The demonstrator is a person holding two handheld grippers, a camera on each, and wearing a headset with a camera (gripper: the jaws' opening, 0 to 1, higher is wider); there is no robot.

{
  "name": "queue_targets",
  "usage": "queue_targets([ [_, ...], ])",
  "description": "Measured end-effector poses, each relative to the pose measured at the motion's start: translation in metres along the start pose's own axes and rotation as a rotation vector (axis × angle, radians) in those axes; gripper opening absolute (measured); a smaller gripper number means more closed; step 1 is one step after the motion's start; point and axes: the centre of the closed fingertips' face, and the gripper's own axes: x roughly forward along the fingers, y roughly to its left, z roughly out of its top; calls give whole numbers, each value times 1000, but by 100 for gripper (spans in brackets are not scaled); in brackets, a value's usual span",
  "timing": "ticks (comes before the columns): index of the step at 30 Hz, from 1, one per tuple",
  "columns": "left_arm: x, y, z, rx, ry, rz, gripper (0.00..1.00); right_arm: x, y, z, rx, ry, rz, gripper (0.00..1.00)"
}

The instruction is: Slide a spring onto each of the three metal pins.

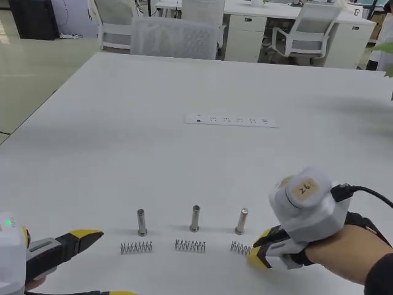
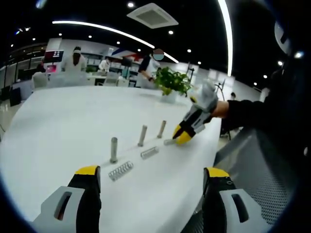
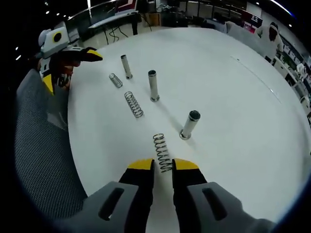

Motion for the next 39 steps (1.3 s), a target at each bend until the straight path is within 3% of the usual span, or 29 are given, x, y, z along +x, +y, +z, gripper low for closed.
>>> queue_targets([
  [15,0,-2,-1,0,4,-14,81,2,0,-5,-67,41,-11,8],
  [20,0,-4,0,8,2,-25,77,-3,4,0,-61,27,-1,7],
  [27,3,-21,-4,28,47,-111,71,-5,20,5,-89,12,40,7],
  [39,16,-23,19,120,92,-197,64,-8,39,27,-130,-50,81,7],
])
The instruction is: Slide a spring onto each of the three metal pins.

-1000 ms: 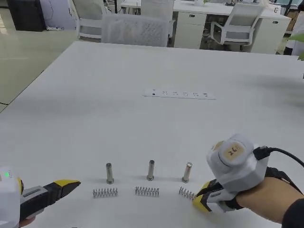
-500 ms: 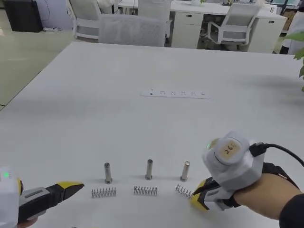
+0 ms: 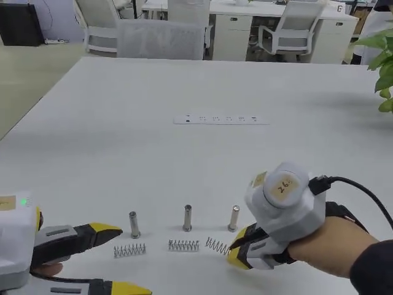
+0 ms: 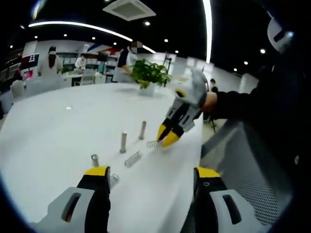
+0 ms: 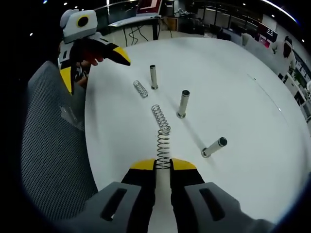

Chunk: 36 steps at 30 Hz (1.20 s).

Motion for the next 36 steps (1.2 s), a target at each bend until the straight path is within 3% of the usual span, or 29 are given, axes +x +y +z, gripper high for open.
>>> queue_targets([
  [8,21,-3,-4,26,41,-65,57,2,19,12,-58,-26,60,7],
  [21,44,-6,-12,55,65,-116,37,7,43,28,-139,-52,139,8],
  [26,45,-10,-21,92,94,-131,30,7,53,36,-169,-76,172,8],
  [36,46,-16,-21,124,95,-152,19,8,72,42,-264,-104,232,8],
])
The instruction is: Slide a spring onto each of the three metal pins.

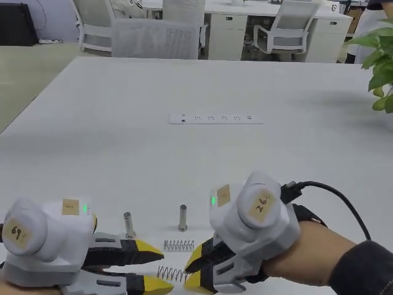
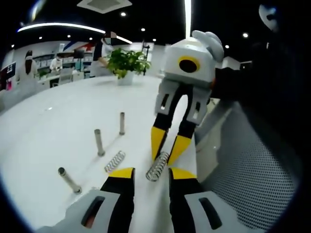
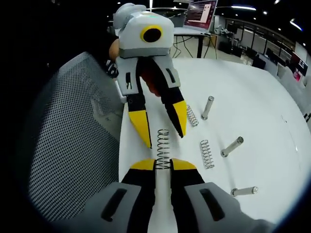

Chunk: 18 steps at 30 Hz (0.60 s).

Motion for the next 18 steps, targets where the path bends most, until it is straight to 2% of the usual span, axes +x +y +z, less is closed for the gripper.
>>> queue_targets([
  [6,1,-7,-2,27,8,-26,6,1,2,-1,-27,5,5,8],
  [18,2,-11,-5,54,29,-32,4,4,2,-3,-44,11,3,8],
])
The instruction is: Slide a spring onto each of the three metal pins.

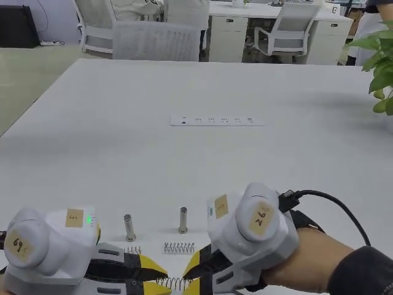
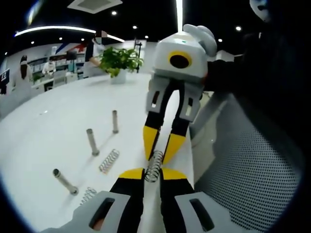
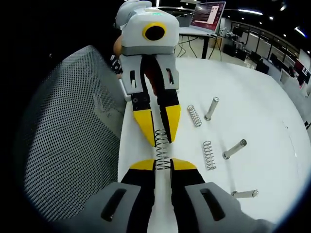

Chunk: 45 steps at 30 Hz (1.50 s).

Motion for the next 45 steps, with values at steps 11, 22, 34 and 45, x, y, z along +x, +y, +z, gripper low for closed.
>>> queue_targets([
  [11,-4,0,9,-28,-44,-4,4,2,-1,-3,28,4,2,11],
  [22,-3,1,4,-11,-23,7,4,-3,-7,3,41,-30,-20,8],
  [34,0,1,-4,22,17,10,3,-11,-4,27,71,-140,-2,7],
  [45,4,-6,-8,39,41,-17,3,-16,0,48,75,-245,24,0],
])
